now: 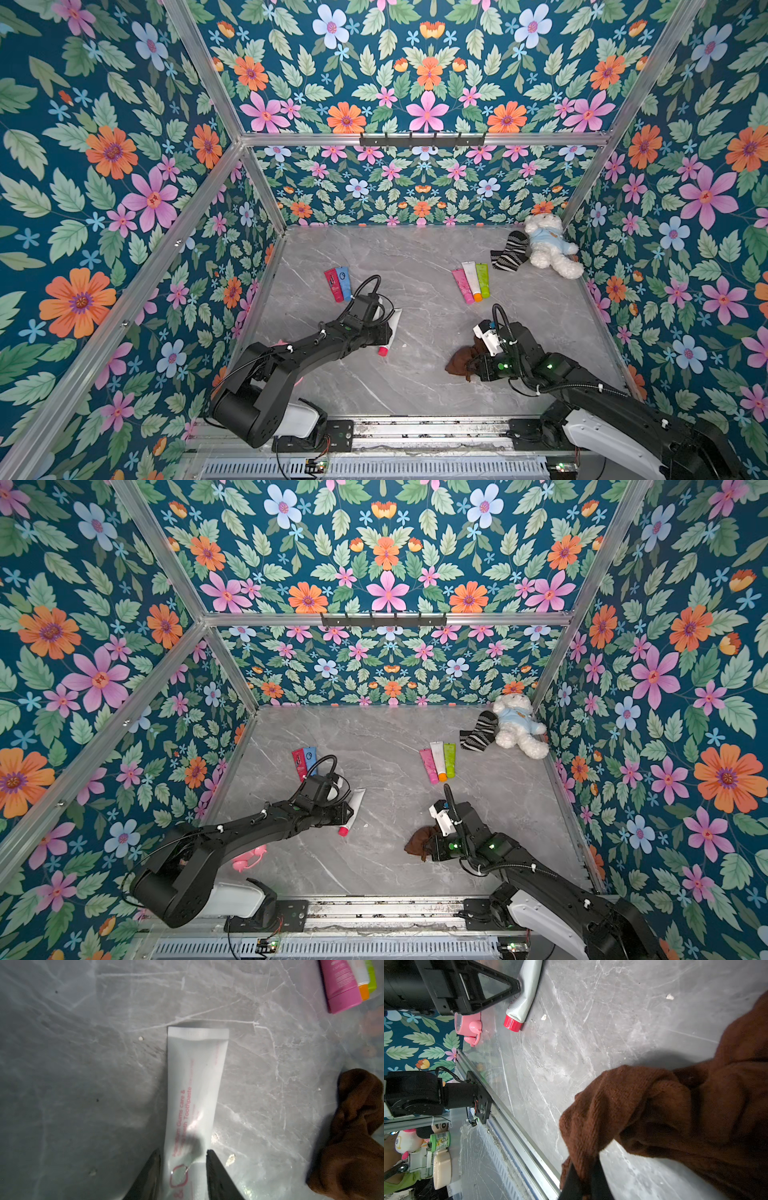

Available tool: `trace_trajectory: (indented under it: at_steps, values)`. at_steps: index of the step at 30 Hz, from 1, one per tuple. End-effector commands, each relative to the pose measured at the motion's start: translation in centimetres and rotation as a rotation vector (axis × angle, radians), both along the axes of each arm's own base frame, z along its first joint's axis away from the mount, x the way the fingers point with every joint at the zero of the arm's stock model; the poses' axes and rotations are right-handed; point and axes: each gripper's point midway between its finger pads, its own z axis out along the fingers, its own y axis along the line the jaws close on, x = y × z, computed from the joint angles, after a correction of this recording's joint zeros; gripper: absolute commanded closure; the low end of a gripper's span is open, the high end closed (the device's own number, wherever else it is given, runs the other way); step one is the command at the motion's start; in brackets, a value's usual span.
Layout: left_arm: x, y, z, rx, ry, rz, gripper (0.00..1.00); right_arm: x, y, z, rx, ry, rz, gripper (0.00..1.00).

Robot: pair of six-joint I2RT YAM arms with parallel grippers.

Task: Wipe the surface of the toothpaste tube
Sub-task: Adjust the toothpaste at the center of the board.

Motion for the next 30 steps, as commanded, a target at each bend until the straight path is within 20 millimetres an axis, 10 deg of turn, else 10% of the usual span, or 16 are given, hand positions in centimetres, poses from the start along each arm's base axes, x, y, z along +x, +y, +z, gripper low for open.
trace_trajectory:
  at_steps: [1,12,21,30]
  values:
    - [0.0,-0.2,-0.3,-0.009,-0.005,-0.014,0.67,0.1,0.1,0.1,0.005,-0.012,0.004,1.0]
    - [0.0,2.7,-0.3,0.182,-0.021,0.046,0.96,0.2,0.2,0.1,0.005,-0.011,0.006,1.0]
    - [0.2,4.6,4.1,0.757,-0.129,0.072,1.0,0.1,0.2,0.1,0.005,-0.011,0.007,1.0]
    - [0.9,3.1,3.0,1.024,-0.165,0.049,1.0,0.1,0.1,0.2,0.008,-0.016,0.007,1.0]
